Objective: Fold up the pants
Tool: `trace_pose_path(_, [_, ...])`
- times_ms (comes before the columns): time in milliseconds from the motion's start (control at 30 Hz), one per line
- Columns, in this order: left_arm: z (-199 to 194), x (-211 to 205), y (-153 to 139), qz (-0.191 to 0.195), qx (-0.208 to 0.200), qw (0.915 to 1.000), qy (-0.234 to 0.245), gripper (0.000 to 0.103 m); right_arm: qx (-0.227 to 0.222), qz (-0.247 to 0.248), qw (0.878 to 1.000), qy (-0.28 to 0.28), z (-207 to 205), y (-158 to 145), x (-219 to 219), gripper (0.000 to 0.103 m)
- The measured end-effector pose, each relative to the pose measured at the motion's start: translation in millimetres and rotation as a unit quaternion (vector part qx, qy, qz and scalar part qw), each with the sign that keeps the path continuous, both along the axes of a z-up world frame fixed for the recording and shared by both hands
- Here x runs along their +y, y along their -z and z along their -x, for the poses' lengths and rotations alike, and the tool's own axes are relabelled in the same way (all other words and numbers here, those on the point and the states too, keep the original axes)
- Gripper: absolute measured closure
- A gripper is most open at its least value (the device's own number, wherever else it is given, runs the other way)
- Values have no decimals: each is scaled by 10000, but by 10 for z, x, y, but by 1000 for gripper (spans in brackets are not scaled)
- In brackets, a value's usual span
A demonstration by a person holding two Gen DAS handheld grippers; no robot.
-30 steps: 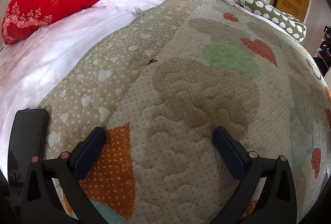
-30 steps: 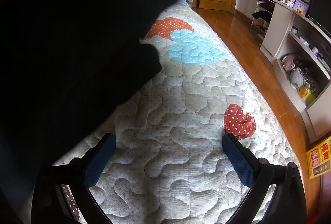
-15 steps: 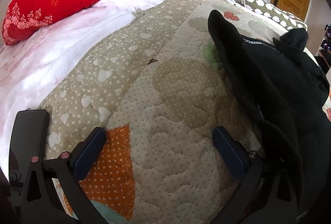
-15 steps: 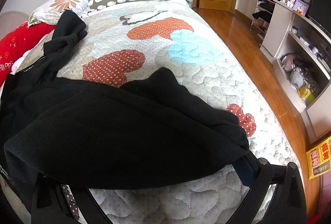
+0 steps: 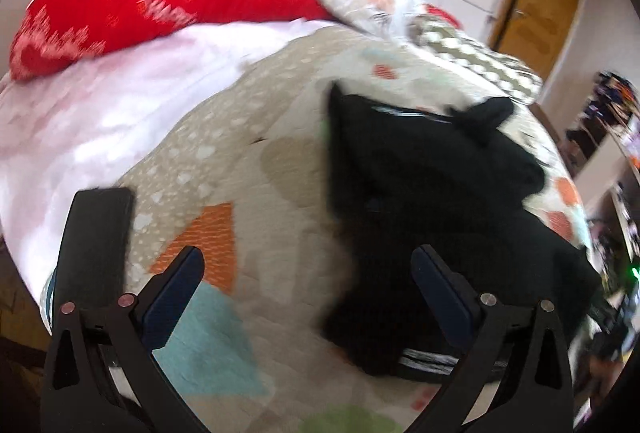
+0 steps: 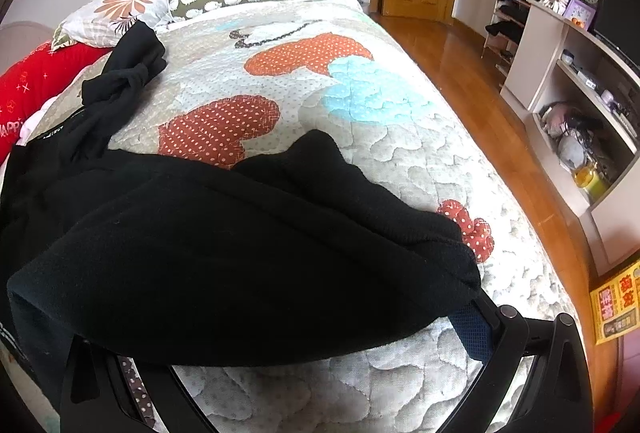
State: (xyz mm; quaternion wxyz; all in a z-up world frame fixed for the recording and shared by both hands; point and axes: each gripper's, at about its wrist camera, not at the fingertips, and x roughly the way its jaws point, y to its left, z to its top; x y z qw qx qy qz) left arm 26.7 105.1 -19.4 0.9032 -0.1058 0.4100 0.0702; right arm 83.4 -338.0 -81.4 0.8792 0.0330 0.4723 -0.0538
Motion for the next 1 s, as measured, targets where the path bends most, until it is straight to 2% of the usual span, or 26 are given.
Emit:
trace_pose_path(67, [36,-118,-73,-100,-59,9998,140,0,-61,-43,9998,-189,118,-66,3,0])
trace_pose_path(167, [99,-283,-147,-311,-170,9989,304,0,-314,-27,9995,-17,404,-211,-31,0])
trace_pose_path(400, [127,-470,-166,-368,-243,9975,546,0,-898,-96,9948,-481,779,-606,118,0])
trace_pose_path(567, [165,-570,-178,-440,-260,9968,608,0,-1009,-399,9917,-688,819,-701,203,0])
trace_pose_path(1000, [230,-686,-181,-550,-303,9959,651,0,-1071,-355,9891,-945,805,-737,471,0])
